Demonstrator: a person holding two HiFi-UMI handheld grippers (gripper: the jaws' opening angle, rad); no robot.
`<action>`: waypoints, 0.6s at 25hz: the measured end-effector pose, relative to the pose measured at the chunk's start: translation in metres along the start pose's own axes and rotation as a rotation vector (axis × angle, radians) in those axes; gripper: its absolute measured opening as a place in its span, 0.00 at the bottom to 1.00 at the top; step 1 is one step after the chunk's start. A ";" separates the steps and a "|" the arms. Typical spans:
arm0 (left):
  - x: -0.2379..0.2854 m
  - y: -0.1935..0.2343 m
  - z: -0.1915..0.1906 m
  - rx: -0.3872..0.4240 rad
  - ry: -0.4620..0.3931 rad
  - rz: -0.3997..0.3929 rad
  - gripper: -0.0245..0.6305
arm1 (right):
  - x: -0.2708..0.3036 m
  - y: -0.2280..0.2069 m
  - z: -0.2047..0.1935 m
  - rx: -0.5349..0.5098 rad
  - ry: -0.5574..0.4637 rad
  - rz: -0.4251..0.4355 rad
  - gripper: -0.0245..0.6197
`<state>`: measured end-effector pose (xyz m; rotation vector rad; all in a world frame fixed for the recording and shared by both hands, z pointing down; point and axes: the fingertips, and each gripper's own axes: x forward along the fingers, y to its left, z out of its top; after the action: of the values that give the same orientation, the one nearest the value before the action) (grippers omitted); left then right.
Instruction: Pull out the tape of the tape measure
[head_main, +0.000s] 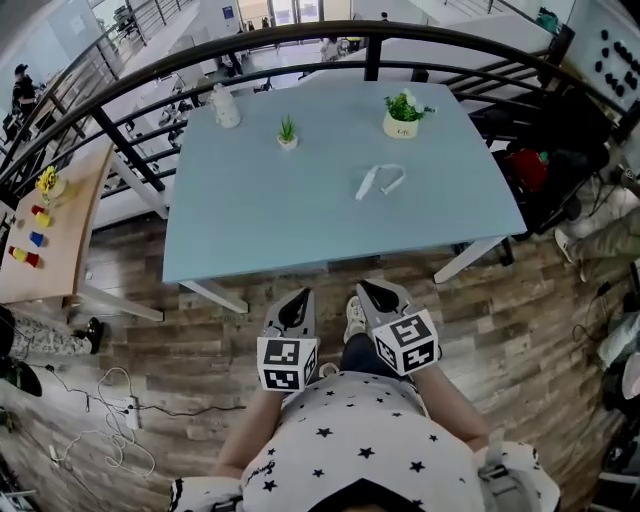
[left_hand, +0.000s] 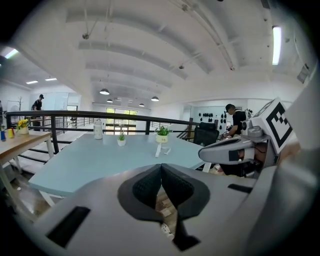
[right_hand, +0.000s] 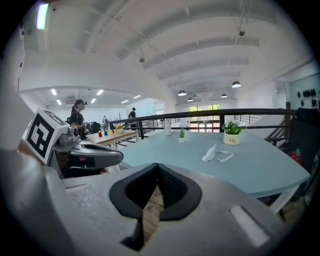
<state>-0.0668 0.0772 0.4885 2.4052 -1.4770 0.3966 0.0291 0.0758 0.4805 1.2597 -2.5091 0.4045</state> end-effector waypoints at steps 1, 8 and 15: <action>-0.001 0.000 0.000 -0.003 -0.002 0.002 0.04 | -0.002 0.001 0.000 -0.002 -0.002 0.001 0.05; -0.008 0.001 -0.001 -0.021 0.003 0.013 0.04 | -0.009 0.007 0.004 -0.030 -0.022 -0.002 0.05; -0.012 0.005 -0.004 -0.030 0.009 0.026 0.04 | -0.007 0.015 0.005 -0.065 -0.025 0.014 0.05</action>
<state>-0.0771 0.0862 0.4886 2.3596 -1.5013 0.3881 0.0200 0.0874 0.4715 1.2310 -2.5317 0.3096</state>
